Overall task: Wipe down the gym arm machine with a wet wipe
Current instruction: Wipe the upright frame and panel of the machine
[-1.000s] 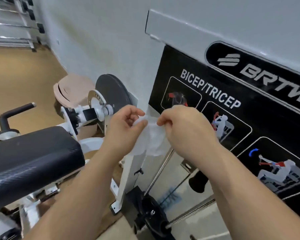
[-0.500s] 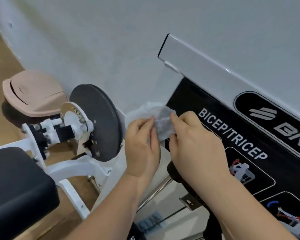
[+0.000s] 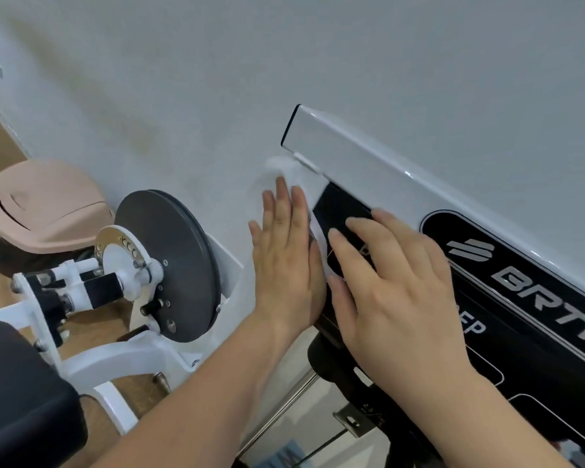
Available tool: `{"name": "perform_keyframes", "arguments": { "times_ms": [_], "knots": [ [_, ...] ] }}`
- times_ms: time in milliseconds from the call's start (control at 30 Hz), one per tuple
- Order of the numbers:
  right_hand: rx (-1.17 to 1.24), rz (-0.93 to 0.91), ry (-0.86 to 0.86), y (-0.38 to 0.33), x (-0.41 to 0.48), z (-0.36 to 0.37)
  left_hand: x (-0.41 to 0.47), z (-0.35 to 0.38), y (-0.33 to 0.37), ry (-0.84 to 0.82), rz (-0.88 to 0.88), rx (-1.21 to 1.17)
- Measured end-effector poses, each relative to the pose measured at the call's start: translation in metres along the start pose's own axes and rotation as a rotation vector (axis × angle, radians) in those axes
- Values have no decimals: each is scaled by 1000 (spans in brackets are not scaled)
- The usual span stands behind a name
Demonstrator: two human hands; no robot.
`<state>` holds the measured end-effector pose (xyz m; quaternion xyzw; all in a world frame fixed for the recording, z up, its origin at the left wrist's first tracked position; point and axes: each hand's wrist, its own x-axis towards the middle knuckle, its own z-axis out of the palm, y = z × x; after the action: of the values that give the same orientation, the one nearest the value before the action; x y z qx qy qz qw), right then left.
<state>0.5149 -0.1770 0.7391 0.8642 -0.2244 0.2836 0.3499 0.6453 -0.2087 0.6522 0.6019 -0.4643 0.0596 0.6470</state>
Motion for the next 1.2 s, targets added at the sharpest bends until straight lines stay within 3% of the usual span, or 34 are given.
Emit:
{"name": "perform_keyframes", "arguments": {
  "times_ms": [133,400,567,700,867,1000,1200],
  "knots": [
    [-125,-8,-180,2,10,0,26,-3,7,-3,149,56],
    [-193,-37,-359,-12,-21,15,-25,-12,-33,-69,214,163],
    [-183,-14,-307,-15,-24,19,1,-20,-21,181,331,102],
    [-134,26,-229,-16,-18,22,12,-4,-15,254,334,-30],
    [-127,39,-183,-16,-19,26,14,5,-10,203,256,-40],
    [-127,43,-179,-19,-17,27,12,1,-27,98,312,108],
    [-178,42,-233,-19,-17,27,-11,-1,-44,-14,375,134]
  ]
}}
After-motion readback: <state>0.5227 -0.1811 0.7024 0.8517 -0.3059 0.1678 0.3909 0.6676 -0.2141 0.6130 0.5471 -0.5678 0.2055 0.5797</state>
